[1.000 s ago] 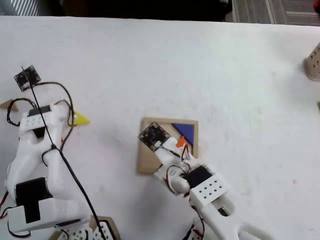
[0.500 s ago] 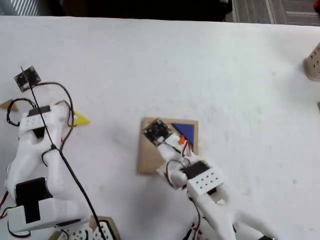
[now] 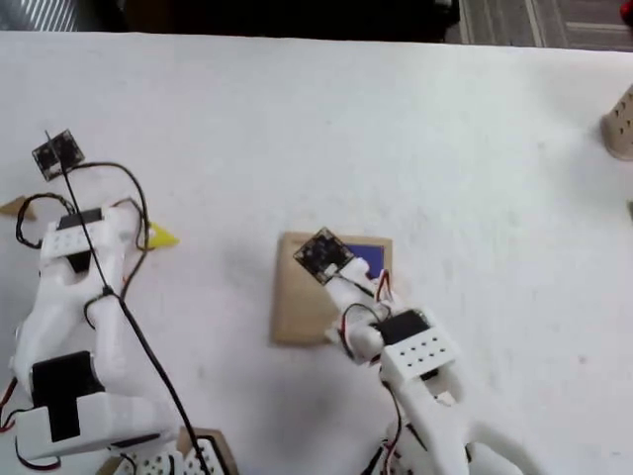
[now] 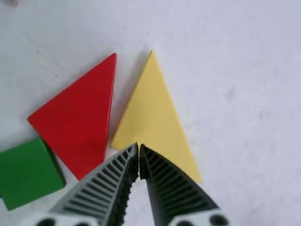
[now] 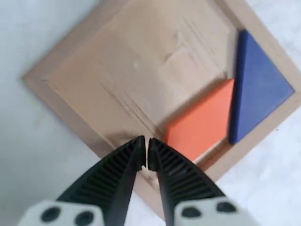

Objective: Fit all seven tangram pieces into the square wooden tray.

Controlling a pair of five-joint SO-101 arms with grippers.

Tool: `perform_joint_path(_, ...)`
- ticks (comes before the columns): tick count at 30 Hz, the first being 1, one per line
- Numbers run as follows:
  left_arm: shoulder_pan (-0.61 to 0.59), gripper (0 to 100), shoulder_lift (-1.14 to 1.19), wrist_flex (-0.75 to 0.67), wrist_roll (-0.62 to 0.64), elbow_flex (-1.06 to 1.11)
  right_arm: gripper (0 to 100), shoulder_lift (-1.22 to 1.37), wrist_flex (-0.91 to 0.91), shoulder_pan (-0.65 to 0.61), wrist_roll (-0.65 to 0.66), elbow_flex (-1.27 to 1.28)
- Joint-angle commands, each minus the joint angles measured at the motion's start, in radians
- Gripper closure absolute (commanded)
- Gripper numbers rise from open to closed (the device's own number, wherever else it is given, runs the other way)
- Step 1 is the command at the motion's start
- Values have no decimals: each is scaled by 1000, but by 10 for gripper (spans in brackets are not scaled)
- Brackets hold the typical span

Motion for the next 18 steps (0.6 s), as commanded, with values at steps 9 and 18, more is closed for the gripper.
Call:
perform_joint_path(9,30,976,-2,5,-12,-40,978,-131,-154,-36,-264,-8)
perform_joint_path(18,30,976,-2,5,-12,-38,978,147,-329,-4,-242,-34)
